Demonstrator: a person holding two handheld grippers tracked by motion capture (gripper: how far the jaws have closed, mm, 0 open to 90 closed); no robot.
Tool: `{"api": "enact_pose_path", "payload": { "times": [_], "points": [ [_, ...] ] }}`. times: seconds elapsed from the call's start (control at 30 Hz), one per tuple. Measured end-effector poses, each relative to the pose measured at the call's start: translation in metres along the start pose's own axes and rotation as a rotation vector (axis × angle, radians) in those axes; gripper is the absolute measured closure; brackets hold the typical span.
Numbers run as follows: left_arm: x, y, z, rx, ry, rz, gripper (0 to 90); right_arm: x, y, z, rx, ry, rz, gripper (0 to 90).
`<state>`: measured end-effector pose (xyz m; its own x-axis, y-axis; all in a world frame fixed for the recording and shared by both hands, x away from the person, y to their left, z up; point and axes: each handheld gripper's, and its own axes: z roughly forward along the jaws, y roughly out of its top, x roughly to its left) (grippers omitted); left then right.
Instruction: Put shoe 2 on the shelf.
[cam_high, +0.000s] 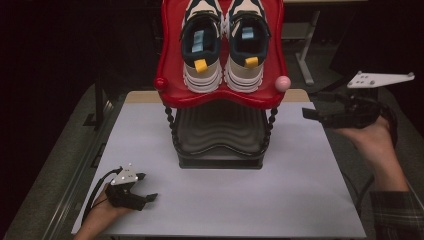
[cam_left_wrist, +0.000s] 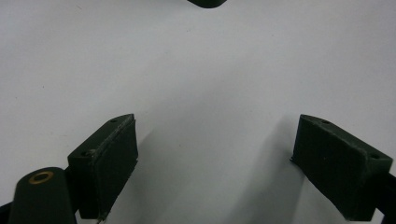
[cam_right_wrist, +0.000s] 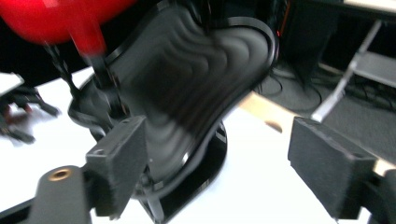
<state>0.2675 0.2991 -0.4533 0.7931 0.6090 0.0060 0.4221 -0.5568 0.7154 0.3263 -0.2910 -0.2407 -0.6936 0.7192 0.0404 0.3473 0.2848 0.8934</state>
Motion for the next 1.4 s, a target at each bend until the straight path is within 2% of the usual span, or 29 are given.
{"api": "enact_pose_path", "payload": {
  "times": [0.4, 0.57, 0.67, 1.0, 1.1, 1.27, 1.4],
  "points": [
    [0.0, 0.0, 0.0, -0.001, 0.001, 0.0, 13.0, 0.01, -0.077, 0.03, 0.106, -0.044, 0.056, 13.1],
    [0.0, 0.0, 0.0, -0.001, 0.001, -0.001, 13.0, 0.013, -0.106, 0.041, 0.146, -0.058, 0.08, 6.9],
    [0.0, 0.0, 0.0, 0.0, 0.0, 0.0, 13.0, 0.015, -0.123, 0.046, 0.179, -0.07, 0.084, 2.1],
    [0.0, 0.0, 0.0, -0.002, 0.001, 0.0, 13.0, 0.029, -0.18, 0.063, 0.297, -0.105, 0.088, 1.4],
    [0.0, 0.0, 0.0, -0.002, 0.001, 0.0, 13.0, 0.033, -0.192, 0.068, 0.335, -0.108, 0.082, 1.4],
    [0.0, 0.0, 0.0, -0.002, 0.001, 0.0, 13.0, 0.037, -0.203, 0.073, 0.363, -0.106, 0.068, 1.4],
    [0.0, 0.0, 0.0, -0.002, 0.001, 0.0, 13.0, 0.039, -0.208, 0.075, 0.363, -0.101, 0.067, 0.0]
  ]
}}
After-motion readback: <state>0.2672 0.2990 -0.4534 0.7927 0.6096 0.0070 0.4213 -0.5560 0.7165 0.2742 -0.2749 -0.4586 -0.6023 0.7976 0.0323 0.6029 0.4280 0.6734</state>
